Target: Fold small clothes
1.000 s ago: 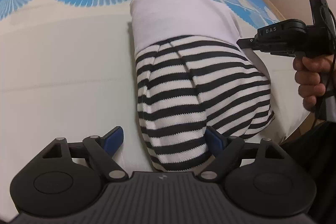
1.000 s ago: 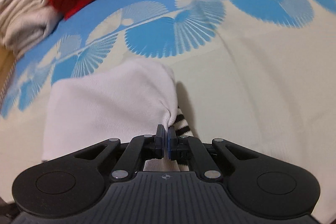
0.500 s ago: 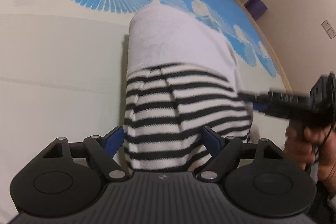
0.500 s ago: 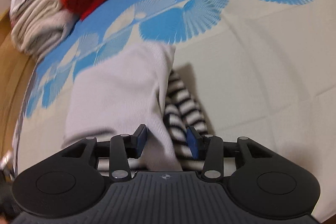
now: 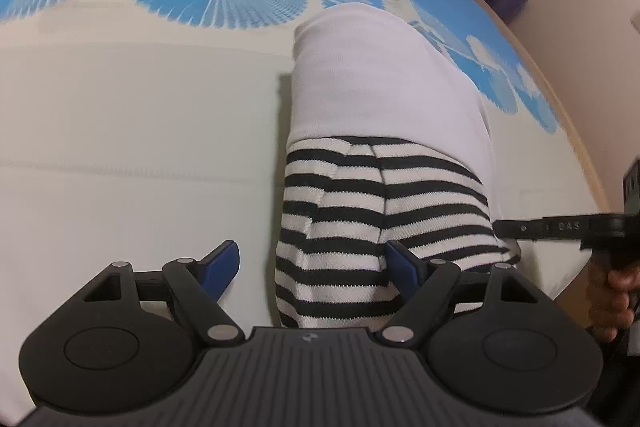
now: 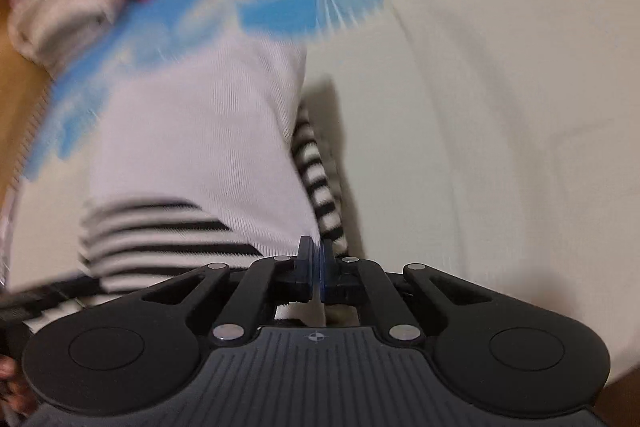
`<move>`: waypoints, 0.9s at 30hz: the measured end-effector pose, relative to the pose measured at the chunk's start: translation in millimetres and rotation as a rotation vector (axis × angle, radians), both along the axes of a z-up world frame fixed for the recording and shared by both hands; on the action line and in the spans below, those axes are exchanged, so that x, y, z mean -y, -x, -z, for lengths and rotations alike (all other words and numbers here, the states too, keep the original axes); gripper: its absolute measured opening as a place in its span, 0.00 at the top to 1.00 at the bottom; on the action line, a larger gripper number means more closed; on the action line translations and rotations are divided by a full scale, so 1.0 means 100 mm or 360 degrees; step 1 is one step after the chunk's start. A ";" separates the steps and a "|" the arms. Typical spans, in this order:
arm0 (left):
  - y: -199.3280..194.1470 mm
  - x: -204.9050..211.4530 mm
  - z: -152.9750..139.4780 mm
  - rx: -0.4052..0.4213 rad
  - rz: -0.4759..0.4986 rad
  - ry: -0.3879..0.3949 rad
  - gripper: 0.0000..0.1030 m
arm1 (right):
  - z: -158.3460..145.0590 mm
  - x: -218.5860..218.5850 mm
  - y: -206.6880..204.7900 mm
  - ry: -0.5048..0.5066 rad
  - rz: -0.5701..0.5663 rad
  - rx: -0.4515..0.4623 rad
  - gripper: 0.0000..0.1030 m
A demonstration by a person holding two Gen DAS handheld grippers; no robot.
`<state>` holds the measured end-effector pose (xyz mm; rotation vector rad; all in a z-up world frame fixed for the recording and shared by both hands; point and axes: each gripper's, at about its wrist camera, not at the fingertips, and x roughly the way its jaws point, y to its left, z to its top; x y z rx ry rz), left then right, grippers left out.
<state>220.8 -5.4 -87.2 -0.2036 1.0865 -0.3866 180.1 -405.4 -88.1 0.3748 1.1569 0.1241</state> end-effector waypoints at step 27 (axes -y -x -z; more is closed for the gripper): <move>-1.03 -0.08 0.45 -0.0077 -0.0279 0.0531 0.35 | 0.16 -0.20 -0.40 -0.0029 0.0069 0.0047 0.98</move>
